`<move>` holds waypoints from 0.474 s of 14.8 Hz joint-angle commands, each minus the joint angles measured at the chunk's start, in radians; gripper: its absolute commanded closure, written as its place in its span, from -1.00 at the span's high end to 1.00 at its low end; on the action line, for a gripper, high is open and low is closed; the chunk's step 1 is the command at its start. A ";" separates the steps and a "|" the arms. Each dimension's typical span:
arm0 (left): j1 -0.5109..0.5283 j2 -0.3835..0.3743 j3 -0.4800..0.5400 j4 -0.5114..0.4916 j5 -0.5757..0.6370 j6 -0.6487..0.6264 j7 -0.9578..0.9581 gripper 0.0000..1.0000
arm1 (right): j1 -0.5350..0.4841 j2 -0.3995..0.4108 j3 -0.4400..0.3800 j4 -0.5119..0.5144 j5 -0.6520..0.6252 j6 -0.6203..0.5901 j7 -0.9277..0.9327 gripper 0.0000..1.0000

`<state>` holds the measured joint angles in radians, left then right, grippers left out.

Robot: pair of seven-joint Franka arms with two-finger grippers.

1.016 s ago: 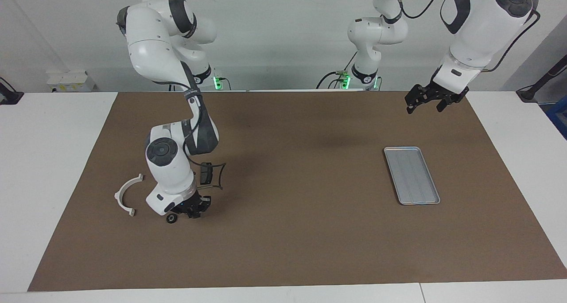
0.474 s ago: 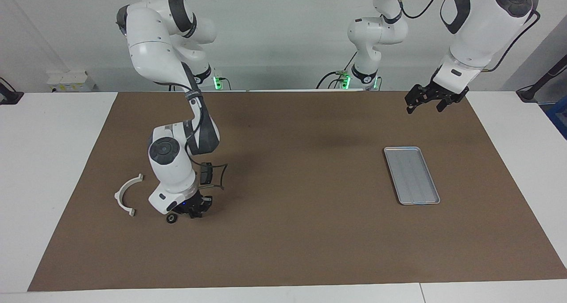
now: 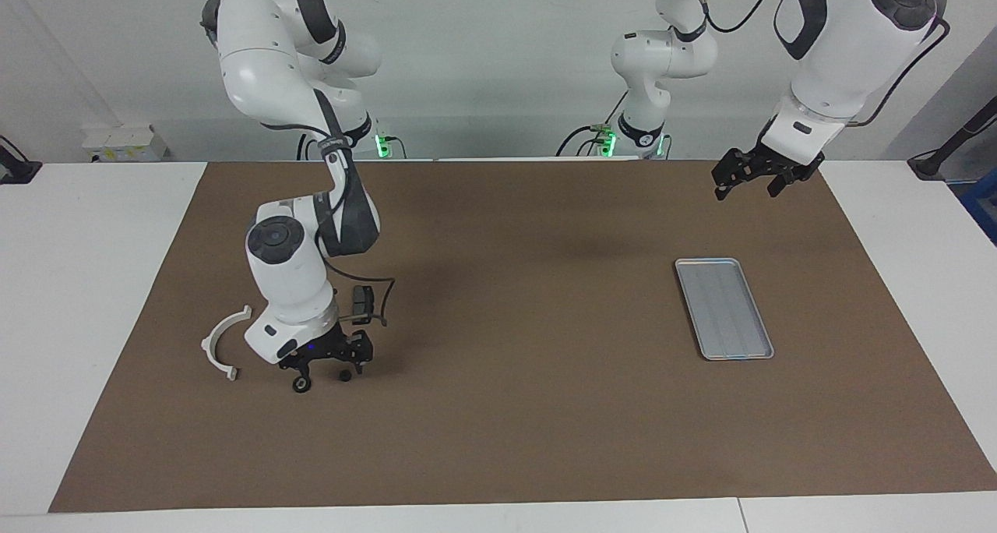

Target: Place bearing gear from tray to pile

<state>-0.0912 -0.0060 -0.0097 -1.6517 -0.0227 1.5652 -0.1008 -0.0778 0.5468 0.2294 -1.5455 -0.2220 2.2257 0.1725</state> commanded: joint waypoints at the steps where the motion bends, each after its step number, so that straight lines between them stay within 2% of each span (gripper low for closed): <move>1: 0.004 -0.009 -0.001 -0.010 0.010 -0.010 0.010 1.00 | -0.031 -0.073 0.019 -0.019 0.009 -0.058 -0.062 1.00; 4: 0.002 -0.009 -0.001 -0.010 0.010 -0.010 0.010 1.00 | -0.046 -0.122 0.019 0.005 0.018 -0.147 -0.148 1.00; 7: 0.004 -0.009 -0.001 -0.010 0.010 -0.010 0.010 1.00 | -0.068 -0.195 0.016 0.028 0.130 -0.263 -0.229 1.00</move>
<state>-0.0912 -0.0060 -0.0097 -1.6516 -0.0227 1.5651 -0.1008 -0.1170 0.4023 0.2295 -1.5192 -0.1506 2.0208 0.0120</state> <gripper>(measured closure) 0.000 0.000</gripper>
